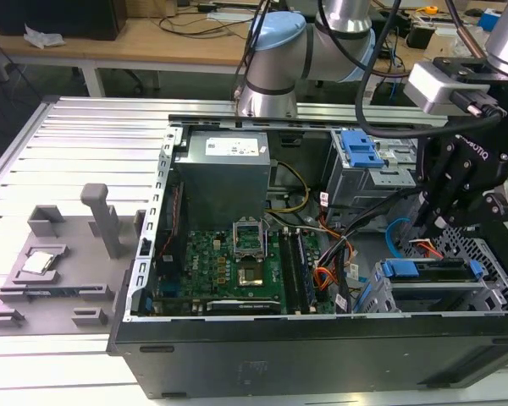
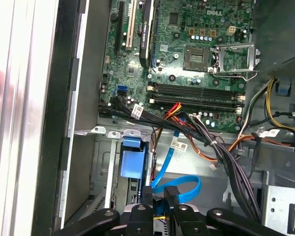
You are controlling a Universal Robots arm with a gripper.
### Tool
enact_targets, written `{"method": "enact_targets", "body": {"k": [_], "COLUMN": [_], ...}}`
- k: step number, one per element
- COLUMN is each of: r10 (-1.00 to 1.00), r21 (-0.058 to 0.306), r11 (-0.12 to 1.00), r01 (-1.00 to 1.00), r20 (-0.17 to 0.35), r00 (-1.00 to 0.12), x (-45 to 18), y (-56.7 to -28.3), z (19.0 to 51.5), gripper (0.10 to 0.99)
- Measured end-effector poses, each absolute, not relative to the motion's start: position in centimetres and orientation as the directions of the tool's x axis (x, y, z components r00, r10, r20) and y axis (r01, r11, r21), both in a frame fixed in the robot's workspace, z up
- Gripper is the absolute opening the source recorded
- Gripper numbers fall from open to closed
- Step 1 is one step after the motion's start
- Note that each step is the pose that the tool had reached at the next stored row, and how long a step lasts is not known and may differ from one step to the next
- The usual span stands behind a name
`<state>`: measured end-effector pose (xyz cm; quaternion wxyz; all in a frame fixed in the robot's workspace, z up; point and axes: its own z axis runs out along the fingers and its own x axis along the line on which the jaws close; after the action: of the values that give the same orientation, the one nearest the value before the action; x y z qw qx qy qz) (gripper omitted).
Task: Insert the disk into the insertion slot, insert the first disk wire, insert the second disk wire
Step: 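Insert the second disk wire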
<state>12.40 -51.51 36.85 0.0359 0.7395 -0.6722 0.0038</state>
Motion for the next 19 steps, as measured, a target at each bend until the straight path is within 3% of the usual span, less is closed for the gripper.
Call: {"method": "enact_targets", "body": {"k": [2, 3, 8, 13, 19], "r10": [-0.994, -0.994, -0.994, -0.994, -0.995], "r21": [0.048, 0.048, 0.048, 0.048, 0.046], "r11": [-0.094, -0.094, -0.094, -0.094, -0.093], "r01": [-0.994, -0.994, -0.994, -0.994, -0.995], "r20": [0.054, 0.054, 0.055, 0.055, 0.027], "r00": [0.096, 0.096, 0.096, 0.096, 0.094], "x": [12.4, 12.4, 12.4, 12.4, 12.8], "y": [-51.5, -51.5, -51.5, -53.4, -54.3], "z": [36.8, 36.8, 36.8, 36.8, 36.1], "gripper": [0.227, 0.165, 0.161, 0.161, 0.161]}}
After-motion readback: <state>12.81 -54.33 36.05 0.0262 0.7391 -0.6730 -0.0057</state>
